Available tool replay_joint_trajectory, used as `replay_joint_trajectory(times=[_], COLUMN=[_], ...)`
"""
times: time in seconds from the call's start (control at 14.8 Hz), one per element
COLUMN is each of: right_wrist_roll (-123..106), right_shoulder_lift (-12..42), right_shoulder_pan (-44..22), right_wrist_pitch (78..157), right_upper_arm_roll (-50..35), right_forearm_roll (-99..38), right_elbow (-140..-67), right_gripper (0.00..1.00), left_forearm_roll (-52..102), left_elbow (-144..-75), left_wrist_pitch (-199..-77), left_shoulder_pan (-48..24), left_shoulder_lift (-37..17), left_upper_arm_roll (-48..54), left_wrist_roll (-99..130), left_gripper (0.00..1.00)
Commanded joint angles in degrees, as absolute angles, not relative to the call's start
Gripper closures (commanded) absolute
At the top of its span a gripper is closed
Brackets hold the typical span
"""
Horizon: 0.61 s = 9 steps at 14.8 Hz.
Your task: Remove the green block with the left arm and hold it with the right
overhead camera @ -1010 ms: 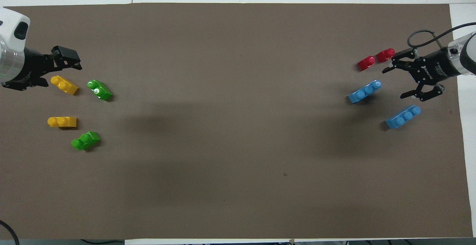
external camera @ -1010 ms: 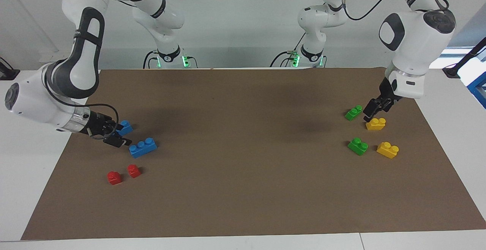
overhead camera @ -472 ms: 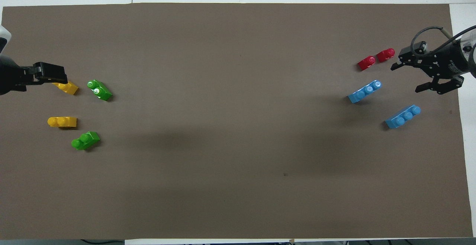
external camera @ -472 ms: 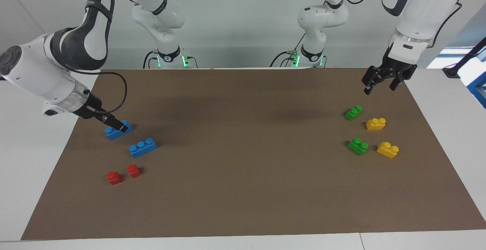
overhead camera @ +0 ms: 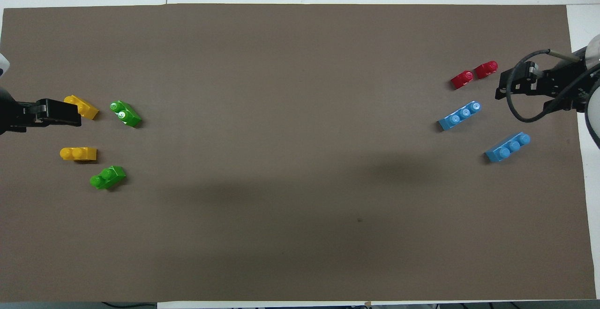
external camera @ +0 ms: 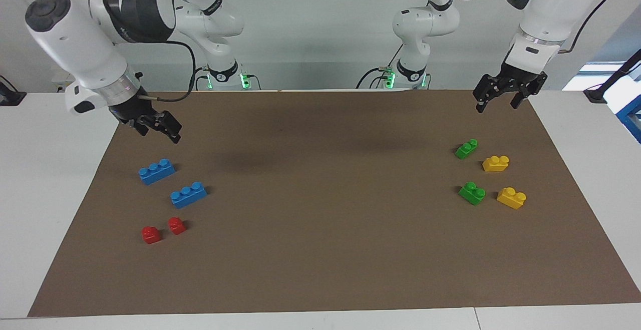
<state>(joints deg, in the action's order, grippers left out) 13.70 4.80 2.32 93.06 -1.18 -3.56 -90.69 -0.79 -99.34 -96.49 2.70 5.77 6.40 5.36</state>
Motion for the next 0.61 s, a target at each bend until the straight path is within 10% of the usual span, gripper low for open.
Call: replay_joint_trajectory(times=[0.0,0.54], right_wrist_roll=[6.26,-0.94], right_shoulder_lift=[2.73,-0.53], right_shoulder_pan=[2.72,2.99], right_wrist_pitch=[90.98,87.89], right_upper_arm_roll=[-1.23,-1.14], right_forearm_roll=[-2.37,-2.37], right_elbow=[-91.41,-92.55], right_gripper=[0.0,0.0], left_forearm_roll=[-0.35,1.31], left_elbow=[-100.2,-100.02], left_wrist_pitch=[-95.36,-96.06], left_shoulder_pan=[1.67,2.11], left_shoulder_lift=[6.59,6.24], left_upper_arm_roll=[5.36,5.01], left_wrist_roll=[3.52,2.28], left_gripper=[0.0,0.0])
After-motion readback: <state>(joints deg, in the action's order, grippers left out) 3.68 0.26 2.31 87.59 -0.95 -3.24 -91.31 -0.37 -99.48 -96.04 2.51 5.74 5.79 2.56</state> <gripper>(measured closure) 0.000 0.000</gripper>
